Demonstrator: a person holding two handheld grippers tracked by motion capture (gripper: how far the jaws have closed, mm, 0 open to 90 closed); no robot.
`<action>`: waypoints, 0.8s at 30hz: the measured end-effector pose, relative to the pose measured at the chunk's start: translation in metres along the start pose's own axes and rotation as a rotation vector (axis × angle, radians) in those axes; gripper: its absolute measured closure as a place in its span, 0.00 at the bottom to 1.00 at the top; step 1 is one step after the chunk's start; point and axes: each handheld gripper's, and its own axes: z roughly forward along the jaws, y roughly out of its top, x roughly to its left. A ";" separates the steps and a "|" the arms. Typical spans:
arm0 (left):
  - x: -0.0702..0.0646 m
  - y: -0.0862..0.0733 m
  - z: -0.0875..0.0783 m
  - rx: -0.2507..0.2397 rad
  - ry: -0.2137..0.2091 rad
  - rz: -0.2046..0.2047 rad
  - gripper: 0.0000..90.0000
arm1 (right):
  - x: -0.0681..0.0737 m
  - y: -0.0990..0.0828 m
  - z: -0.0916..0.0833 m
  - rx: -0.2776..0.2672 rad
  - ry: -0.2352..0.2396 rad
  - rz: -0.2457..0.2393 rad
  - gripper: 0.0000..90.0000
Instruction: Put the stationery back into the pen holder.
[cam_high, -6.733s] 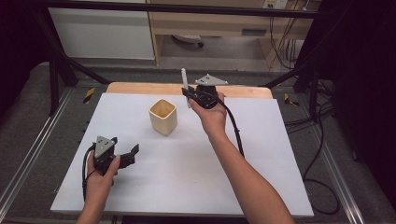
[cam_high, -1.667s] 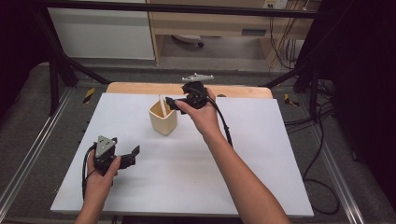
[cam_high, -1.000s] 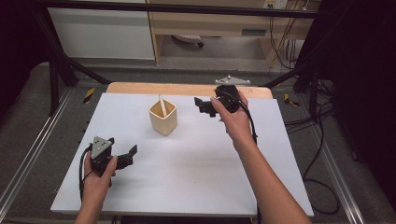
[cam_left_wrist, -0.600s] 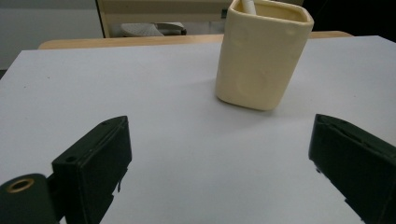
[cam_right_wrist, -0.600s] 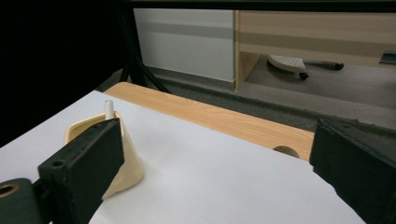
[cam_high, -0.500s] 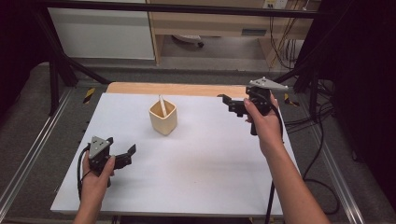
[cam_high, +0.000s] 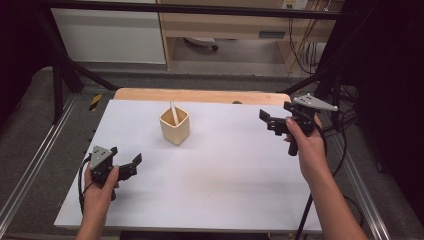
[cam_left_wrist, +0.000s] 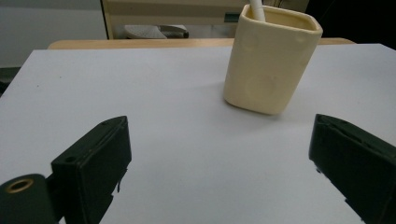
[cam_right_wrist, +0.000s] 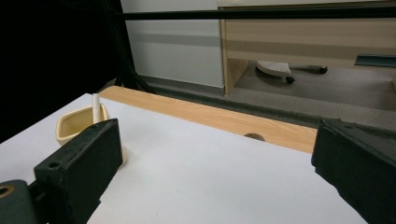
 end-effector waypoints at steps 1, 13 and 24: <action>-0.001 0.000 -0.001 0.006 -0.001 0.000 0.07 | -0.002 -0.002 -0.004 -0.004 -0.001 0.003 0.03; -0.002 -0.003 -0.024 -0.013 -0.005 -0.014 0.07 | -0.019 -0.046 -0.040 -0.018 -0.016 0.039 0.04; 0.000 -0.005 -0.034 -0.025 0.004 -0.039 0.07 | -0.009 -0.112 -0.055 0.019 -0.031 0.069 0.04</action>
